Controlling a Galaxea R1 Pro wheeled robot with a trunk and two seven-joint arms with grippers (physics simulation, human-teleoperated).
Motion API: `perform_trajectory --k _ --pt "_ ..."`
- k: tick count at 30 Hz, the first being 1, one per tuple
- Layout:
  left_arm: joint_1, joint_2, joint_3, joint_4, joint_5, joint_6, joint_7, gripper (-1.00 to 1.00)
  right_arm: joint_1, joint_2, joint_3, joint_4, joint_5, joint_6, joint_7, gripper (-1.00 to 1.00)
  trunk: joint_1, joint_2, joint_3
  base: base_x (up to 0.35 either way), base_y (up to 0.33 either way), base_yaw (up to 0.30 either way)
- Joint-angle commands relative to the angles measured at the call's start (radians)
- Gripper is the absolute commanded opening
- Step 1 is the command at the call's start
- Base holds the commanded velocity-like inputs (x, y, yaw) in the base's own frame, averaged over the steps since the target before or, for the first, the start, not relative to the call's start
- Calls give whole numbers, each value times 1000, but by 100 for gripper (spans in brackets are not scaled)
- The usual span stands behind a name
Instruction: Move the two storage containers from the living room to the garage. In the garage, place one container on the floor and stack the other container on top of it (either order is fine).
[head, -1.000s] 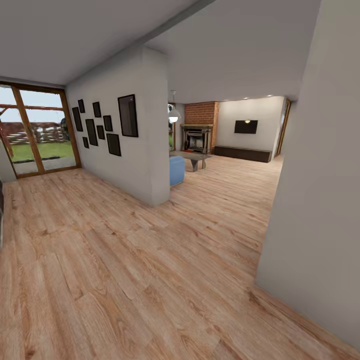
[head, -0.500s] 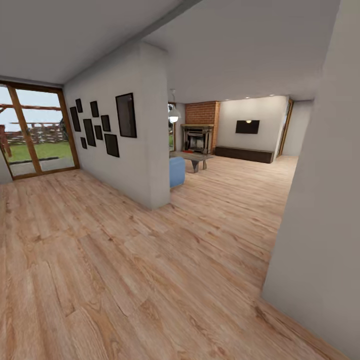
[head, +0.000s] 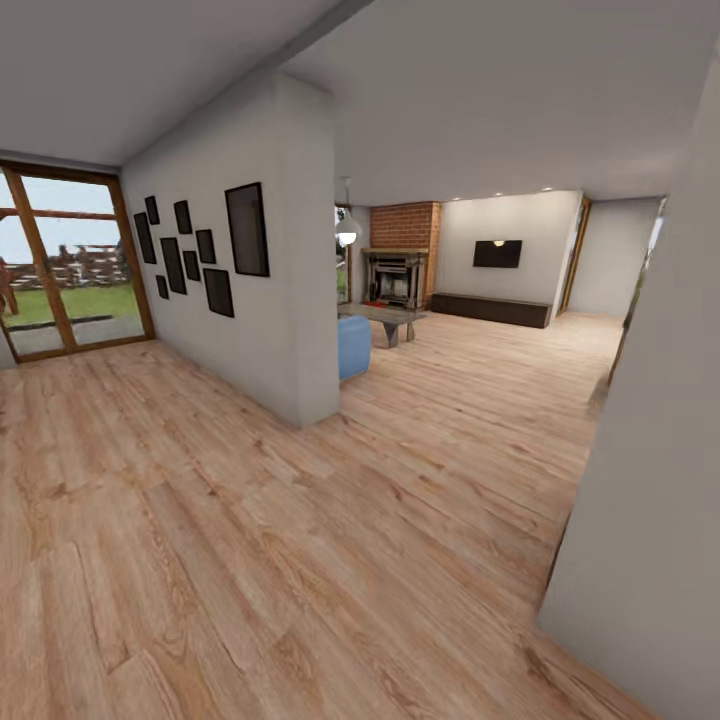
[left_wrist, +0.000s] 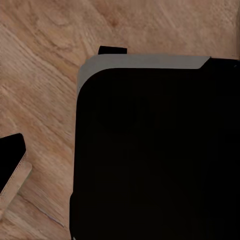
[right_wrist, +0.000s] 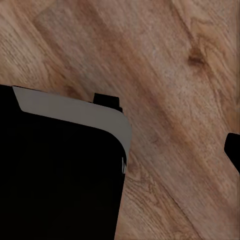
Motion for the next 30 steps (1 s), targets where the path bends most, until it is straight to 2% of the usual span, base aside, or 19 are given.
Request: perform_trajectory --k 1,30 --pt "0 0 0 0 8 -3 0 100 -1 1 8 3 -8 -5 0 100 1 0 -1 321 0 0" --pt "0 0 0 0 8 -3 0 100 -1 -3 8 3 -8 -7 0 100 1 0 -1 321 0 0"
